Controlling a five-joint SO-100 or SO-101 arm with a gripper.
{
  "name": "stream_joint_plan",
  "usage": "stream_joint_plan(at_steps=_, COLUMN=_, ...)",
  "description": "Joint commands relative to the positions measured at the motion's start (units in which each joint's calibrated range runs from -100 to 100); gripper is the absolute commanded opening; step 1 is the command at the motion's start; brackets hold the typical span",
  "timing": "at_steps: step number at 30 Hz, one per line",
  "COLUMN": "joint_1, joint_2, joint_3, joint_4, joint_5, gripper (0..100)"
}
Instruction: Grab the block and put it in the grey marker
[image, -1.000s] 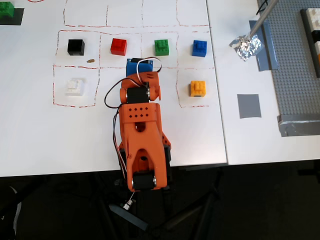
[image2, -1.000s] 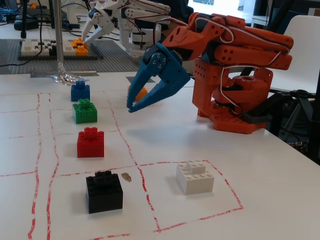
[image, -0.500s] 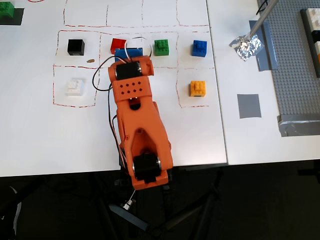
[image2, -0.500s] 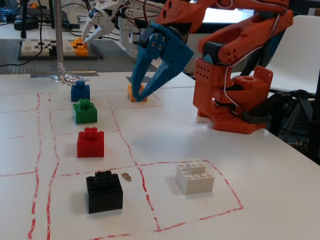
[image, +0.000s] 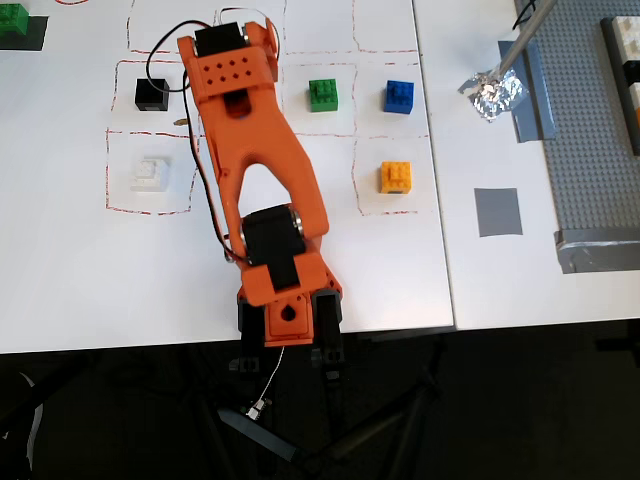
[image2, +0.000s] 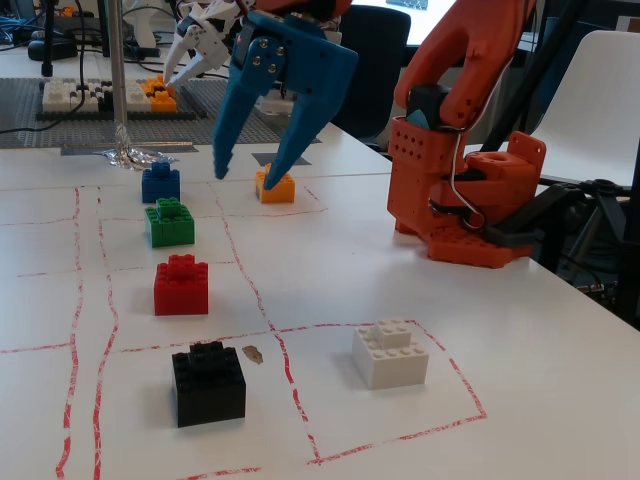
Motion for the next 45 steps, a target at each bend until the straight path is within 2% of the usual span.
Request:
stream_joint_plan(at_steps=1, joint_1=-2.0, joint_2=4.2, joint_3=-9.4, joint_4=3.6, joint_5=-1.1, gripper=24)
stream_joint_plan(at_steps=9, joint_1=-2.4, joint_2=15.6, joint_3=-15.8, joint_4=4.5, joint_5=-2.0, gripper=34)
stream_joint_plan(at_steps=26, joint_1=-5.9, joint_2=31.9, joint_3=-29.8, joint_4=4.5, joint_5=-7.7, gripper=34)
stream_joint_plan(at_steps=35, joint_1=-5.8, joint_2=37.4, joint_3=-33.1, joint_4=2.2, joint_5=-8.0, gripper=35)
stream_joint_plan(at_steps=45, joint_1=-6.1, joint_2=41.0, joint_3=-35.0, joint_4=-2.0, joint_5=-7.8, gripper=32)
